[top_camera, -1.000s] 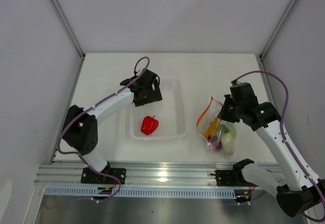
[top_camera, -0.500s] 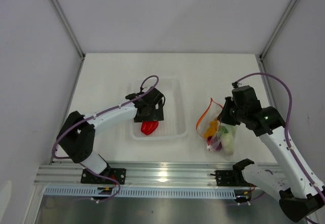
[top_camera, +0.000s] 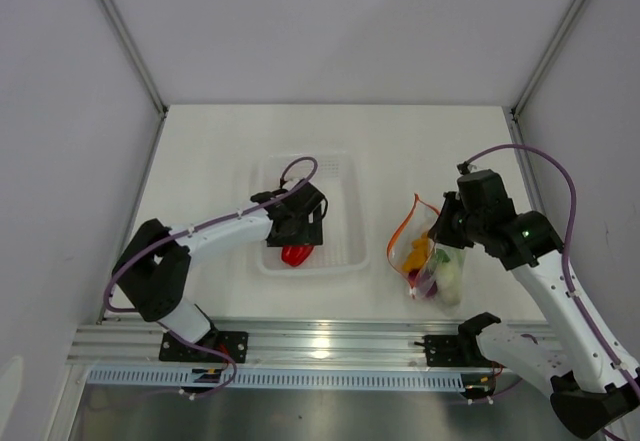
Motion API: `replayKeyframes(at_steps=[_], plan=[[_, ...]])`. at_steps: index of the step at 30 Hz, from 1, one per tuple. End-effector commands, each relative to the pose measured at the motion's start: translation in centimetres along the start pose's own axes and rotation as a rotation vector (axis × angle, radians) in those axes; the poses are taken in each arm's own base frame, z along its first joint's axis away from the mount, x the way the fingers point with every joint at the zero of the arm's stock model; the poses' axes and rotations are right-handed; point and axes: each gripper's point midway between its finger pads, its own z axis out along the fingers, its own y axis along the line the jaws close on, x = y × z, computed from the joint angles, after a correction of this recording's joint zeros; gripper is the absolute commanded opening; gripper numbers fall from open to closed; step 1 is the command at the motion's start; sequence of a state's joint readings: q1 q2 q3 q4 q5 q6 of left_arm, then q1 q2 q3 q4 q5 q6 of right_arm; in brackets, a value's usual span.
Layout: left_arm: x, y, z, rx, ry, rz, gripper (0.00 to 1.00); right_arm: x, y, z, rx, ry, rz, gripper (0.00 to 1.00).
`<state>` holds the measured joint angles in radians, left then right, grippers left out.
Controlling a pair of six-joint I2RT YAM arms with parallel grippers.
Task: Place the food in the zip-top bag and seal the zipper
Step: Pick up the fake vegetable from the bin, then place the fake vegetable in the zipper food storage bag.
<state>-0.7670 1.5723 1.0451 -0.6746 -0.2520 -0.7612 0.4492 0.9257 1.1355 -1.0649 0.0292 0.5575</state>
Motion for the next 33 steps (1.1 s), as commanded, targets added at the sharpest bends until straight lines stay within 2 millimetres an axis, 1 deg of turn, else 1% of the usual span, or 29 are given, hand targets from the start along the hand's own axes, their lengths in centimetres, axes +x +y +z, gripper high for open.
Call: replayKeyframes(at_steps=[1, 2, 3, 4, 5, 6, 7, 10, 12, 13, 14, 15, 17, 18, 20, 21, 22, 23, 24, 26, 27, 28, 29, 30, 31, 33], plan=[[-0.7, -1.2, -0.1, 0.061, -0.054, -0.006, 0.88, -0.5, 0.5, -0.8, -0.020, -0.028, 0.012, 0.00], [-0.4, -1.1, 0.1, 0.072, -0.050, -0.002, 0.85, -0.5, 0.4, -0.8, -0.018, -0.030, 0.012, 0.00], [-0.4, -1.3, 0.1, 0.088, -0.058, -0.004, 0.81, -0.6, 0.5, -0.8, -0.020, -0.030, 0.012, 0.00], [-0.5, -1.7, 0.1, 0.114, -0.073, -0.004, 0.73, -0.6, 0.4, -0.7, -0.017, -0.030, 0.015, 0.00], [-0.4, -1.9, 0.1, 0.133, -0.071, -0.003, 0.68, -0.6, 0.4, -0.7, -0.015, -0.031, 0.013, 0.00], [-0.3, -2.0, 0.1, 0.143, -0.073, -0.003, 0.58, -0.7, 0.5, -0.8, -0.018, -0.031, 0.011, 0.00], [-0.5, -2.2, -0.1, 0.154, -0.081, -0.003, 0.52, -0.7, 0.5, -0.7, -0.015, -0.028, 0.011, 0.00], [-1.4, -2.5, -1.1, 0.179, -0.117, 0.004, 0.35, -0.8, 0.5, -0.6, -0.014, -0.027, 0.010, 0.00], [-2.6, -2.9, -2.7, 0.207, -0.150, 0.006, 0.31, -0.8, 0.6, -0.5, -0.015, -0.026, 0.012, 0.00], [-3.7, -3.6, -4.2, 0.239, -0.183, 0.018, 0.24, -0.9, 0.6, -0.4, -0.014, -0.028, 0.009, 0.00], [-4.5, -4.5, -5.9, 0.278, -0.216, 0.029, 0.23, -0.8, 0.6, -0.1, -0.008, -0.020, 0.010, 0.00], [-5.8, -5.7, -9.1, 0.370, -0.283, 0.055, 0.22, -0.8, 0.6, -0.1, -0.007, -0.018, 0.010, 0.00], [-6.7, -7.8, -13.2, 0.516, -0.353, 0.096, 0.22, -0.8, 0.7, 0.2, -0.010, -0.015, 0.007, 0.00], [-7.7, -9.6, -17.4, 0.665, -0.412, 0.120, 0.22, -0.8, 0.8, 0.3, -0.010, -0.011, 0.008, 0.00], [-7.7, -11.0, -20.4, 0.794, -0.425, 0.149, 0.19, -1.0, 1.1, 0.3, -0.020, -0.011, 0.009, 0.00], [-8.2, -12.1, -22.5, 0.868, -0.446, 0.160, 0.14, -1.1, 1.2, 0.3, -0.023, -0.007, 0.009, 0.00], [-7.5, -13.2, -23.8, 0.956, -0.410, 0.196, 0.12, -1.3, 1.5, 0.1, -0.033, -0.010, 0.009, 0.00], [-7.8, -14.4, -25.5, 1.039, -0.423, 0.201, 0.10, -1.3, 1.6, 0.2, -0.035, -0.003, 0.009, 0.00], [-6.6, -15.6, -26.0, 1.128, -0.360, 0.238, 0.08, -1.3, 2.2, -0.2, -0.063, 0.006, 0.007, 0.00], [-6.0, -16.9, -26.8, 1.213, -0.311, 0.229, 0.06, -1.2, 2.7, -0.3, -0.087, 0.017, 0.006, 0.00], [-6.2, -18.0, -26.8, 1.258, -0.310, 0.230, 0.06, -1.1, 3.0, -0.4, -0.098, 0.023, 0.006, 0.00], [-5.4, -18.7, -27.2, 1.308, -0.276, 0.251, 0.06, -1.1, 3.3, -0.6, -0.115, 0.026, 0.007, 0.00], [-5.0, -19.2, -27.2, 1.330, -0.236, 0.233, 0.06, -1.1, 3.5, -0.7, -0.122, 0.028, 0.007, 0.00], [-5.0, -19.9, -27.7, 1.370, -0.234, 0.235, 0.06, -1.1, 3.6, -0.9, -0.132, 0.026, 0.009, 0.00], [-4.5, -21.0, -27.6, 1.421, -0.211, 0.254, 0.06, -1.1, 3.7, -1.1, -0.139, 0.025, 0.010, 0.00], [-4.1, -21.9, -27.1, 1.441, -0.162, 0.226, 0.06, -1.2, 4.0, -1.5, -0.156, 0.020, 0.017, 0.00]])
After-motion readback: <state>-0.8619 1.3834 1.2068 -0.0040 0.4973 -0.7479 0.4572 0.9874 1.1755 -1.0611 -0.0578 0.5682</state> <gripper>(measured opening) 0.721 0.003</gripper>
